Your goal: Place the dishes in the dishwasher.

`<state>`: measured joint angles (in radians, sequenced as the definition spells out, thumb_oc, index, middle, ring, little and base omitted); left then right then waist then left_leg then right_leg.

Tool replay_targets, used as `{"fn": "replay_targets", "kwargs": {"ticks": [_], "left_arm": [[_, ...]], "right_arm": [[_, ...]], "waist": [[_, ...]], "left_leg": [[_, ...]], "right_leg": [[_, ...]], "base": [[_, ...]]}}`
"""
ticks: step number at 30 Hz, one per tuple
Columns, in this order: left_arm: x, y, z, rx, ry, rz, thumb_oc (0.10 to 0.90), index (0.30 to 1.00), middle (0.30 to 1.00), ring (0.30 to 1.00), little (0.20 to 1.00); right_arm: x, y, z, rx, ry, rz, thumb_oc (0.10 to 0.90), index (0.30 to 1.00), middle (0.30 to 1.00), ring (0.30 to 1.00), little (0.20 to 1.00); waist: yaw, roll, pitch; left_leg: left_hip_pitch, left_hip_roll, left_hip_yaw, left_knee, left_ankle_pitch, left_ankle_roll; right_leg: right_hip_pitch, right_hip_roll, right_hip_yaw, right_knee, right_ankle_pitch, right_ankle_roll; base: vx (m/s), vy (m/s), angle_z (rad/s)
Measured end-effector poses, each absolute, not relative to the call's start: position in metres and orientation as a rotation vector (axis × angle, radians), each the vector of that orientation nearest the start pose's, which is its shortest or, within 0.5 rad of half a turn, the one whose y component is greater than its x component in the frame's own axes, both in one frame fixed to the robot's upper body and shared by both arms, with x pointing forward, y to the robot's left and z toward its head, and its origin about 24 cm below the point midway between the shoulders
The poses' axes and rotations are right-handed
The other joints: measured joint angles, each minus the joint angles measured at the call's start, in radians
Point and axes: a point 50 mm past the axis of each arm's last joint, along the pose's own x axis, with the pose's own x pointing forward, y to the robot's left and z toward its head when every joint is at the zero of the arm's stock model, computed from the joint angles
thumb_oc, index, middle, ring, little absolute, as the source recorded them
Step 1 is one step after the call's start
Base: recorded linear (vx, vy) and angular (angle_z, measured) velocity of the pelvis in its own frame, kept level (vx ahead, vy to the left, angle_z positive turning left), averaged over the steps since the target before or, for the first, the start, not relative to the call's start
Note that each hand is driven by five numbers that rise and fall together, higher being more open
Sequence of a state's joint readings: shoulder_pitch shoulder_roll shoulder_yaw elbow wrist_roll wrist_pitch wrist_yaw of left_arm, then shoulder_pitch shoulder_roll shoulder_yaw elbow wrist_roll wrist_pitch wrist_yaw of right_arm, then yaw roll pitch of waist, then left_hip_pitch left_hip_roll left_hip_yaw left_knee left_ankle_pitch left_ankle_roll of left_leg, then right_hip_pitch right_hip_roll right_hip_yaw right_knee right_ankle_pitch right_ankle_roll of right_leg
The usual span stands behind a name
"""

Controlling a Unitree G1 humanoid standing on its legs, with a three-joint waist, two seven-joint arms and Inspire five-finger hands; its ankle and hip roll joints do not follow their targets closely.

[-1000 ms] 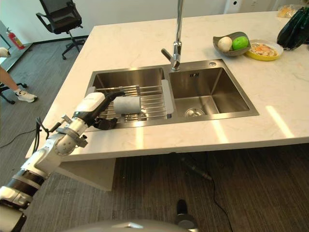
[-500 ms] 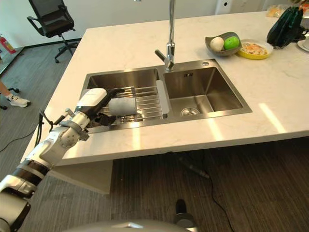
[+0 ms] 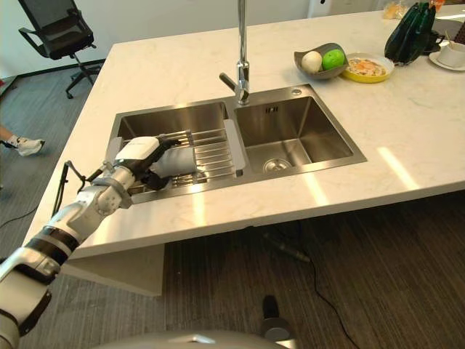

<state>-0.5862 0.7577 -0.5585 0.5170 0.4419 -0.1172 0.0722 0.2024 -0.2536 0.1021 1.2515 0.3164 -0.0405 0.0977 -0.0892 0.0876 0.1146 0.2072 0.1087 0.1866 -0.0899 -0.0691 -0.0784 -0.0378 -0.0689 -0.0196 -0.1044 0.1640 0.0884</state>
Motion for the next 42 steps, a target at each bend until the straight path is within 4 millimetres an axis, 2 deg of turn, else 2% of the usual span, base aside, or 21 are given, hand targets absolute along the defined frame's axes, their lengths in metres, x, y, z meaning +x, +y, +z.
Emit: {"fn": "replay_targets", "kwargs": {"ticks": [11, 15, 20, 21, 22, 23, 30, 34, 37, 39, 42], "left_arm": [[0.353, 0.229, 0.091, 1.424, -0.002, -0.245, 0.8, 0.9, 0.9, 0.9, 0.9], [0.361, 0.229, 0.093, 1.454, 0.029, -0.241, 0.8, 0.9, 0.9, 0.9, 0.9], [0.383, 0.228, 0.107, 1.5, 0.105, -0.226, 0.8, 0.9, 0.9, 0.9, 0.9], [0.387, 0.228, 0.111, 1.501, 0.122, -0.222, 0.712, 0.768, 0.768, 0.768, 0.768], [0.388, 0.23, 0.112, 1.498, 0.144, -0.219, 0.532, 0.498, 0.498, 0.498, 0.498], [0.393, 0.226, 0.114, 1.488, 0.157, -0.22, 0.4, 0.3, 0.3, 0.3, 0.3], [0.4, 0.228, 0.126, 1.468, 0.208, -0.199, 0.4, 0.3, 0.3, 0.3, 0.3], [0.401, 0.221, 0.131, 1.48, 0.179, -0.217, 0.4, 0.3, 0.3, 0.3, 0.3], [0.398, 0.204, 0.141, 1.525, 0.071, -0.29, 0.4, 0.3, 0.3, 0.3, 0.3], [0.395, 0.184, 0.15, 1.525, -0.048, -0.346, 0.4, 0.3, 0.3, 0.3, 0.3], [0.378, 0.166, 0.156, 1.506, -0.248, -0.398, 0.4, 0.3, 0.3, 0.3, 0.3]], "right_arm": [[0.008, -0.246, -0.167, 0.047, 1.367, -0.238, 0.8, 0.9, 0.9, 0.9, 0.9], [0.013, -0.25, -0.166, 0.038, 1.36, -0.24, 0.8, 0.9, 0.9, 0.9, 0.9], [0.021, -0.251, -0.166, 0.02, 1.36, -0.225, 0.8, 0.9, 0.9, 0.9, 0.9], [0.023, -0.251, -0.166, 0.017, 1.363, -0.222, 0.8, 0.9, 0.9, 0.9, 0.9], [0.025, -0.251, -0.166, 0.015, 1.362, -0.217, 0.8, 0.9, 0.9, 0.9, 0.9], [0.026, -0.251, -0.166, 0.011, 1.366, -0.214, 0.8, 0.9, 0.9, 0.9, 0.9], [0.028, -0.25, -0.167, -0.004, 1.384, -0.196, 0.8, 0.9, 0.9, 0.9, 0.9], [0.026, -0.25, -0.167, 0.003, 1.39, -0.202, 0.8, 0.9, 0.9, 0.9, 0.9], [0.027, -0.25, -0.167, 0.005, 1.387, -0.204, 0.8, 0.9, 0.9, 0.9, 0.9], [0.027, -0.251, -0.167, 0.006, 1.385, -0.208, 0.8, 0.9, 0.9, 0.9, 0.9], [0.028, -0.252, -0.166, 0.009, 1.369, -0.212, 0.8, 0.9, 0.9, 0.9, 0.9]], "waist": [[-0.005, -0.002, 0.001], [-0.011, -0.011, 0.007], [-0.022, -0.013, 0.009], [-0.025, -0.012, 0.009], [-0.028, -0.012, 0.01], [-0.029, -0.011, 0.01], [-0.03, -0.007, 0.012], [-0.025, -0.006, 0.013], [-0.012, -0.006, 0.017], [0.004, -0.007, 0.022], [0.004, -0.003, 0.026]], "left_leg": [[-0.016, -0.005, 0.023, 0.0, 0.0, 0.0], [-0.019, -0.005, 0.026, 0.0, 0.0, 0.001], [-0.032, -0.007, 0.032, 0.0, 0.0, 0.001], [-0.033, -0.007, 0.033, 0.0, 0.0, 0.001], [-0.036, -0.007, 0.035, 0.0, 0.0, 0.001], [-0.037, -0.007, 0.037, 0.0, 0.0, 0.001], [-0.04, -0.006, 0.053, 0.0, 0.0, 0.001], [-0.04, -0.002, 0.051, 0.0, -0.001, 0.001], [-0.039, 0.0, 0.047, 0.0, -0.001, 0.001], [-0.037, 0.002, 0.041, 0.0, 0.0, 0.001], [-0.029, 0.009, 0.022, 0.0, 0.0, 0.001]], "right_leg": [[-0.029, 0.003, 0.025, 0.001, 0.011, 0.0], [-0.034, 0.003, 0.026, 0.0, 0.011, 0.001], [-0.05, 0.001, 0.027, 0.002, 0.014, 0.003], [-0.053, 0.002, 0.027, 0.004, 0.015, 0.003], [-0.056, 0.002, 0.028, 0.004, 0.015, 0.003], [-0.058, 0.002, 0.029, 0.004, 0.015, 0.003], [-0.07, 0.009, 0.047, 0.004, 0.018, 0.001], [-0.067, 0.01, 0.041, 0.004, 0.017, -0.001], [-0.061, 0.009, 0.03, 0.004, 0.016, -0.002], [-0.054, 0.008, 0.021, 0.004, 0.018, -0.007], [-0.037, 0.009, 0.004, 0.004, 0.013, -0.012]], "base": [[0.0, 0.005, -0.07], [0.0, 0.0, 0.0], [0.01, 0.0, -0.04], [0.0, -0.005, -0.03], [0.0, 0.001, -0.05], [0.0, -0.004, -0.06], [0.0, -0.005, -0.08], [0.02, -0.014, 0.04], [0.01, -0.024, 0.09], [0.01, -0.05, 0.09], [0.01, -0.059, 0.15]]}}
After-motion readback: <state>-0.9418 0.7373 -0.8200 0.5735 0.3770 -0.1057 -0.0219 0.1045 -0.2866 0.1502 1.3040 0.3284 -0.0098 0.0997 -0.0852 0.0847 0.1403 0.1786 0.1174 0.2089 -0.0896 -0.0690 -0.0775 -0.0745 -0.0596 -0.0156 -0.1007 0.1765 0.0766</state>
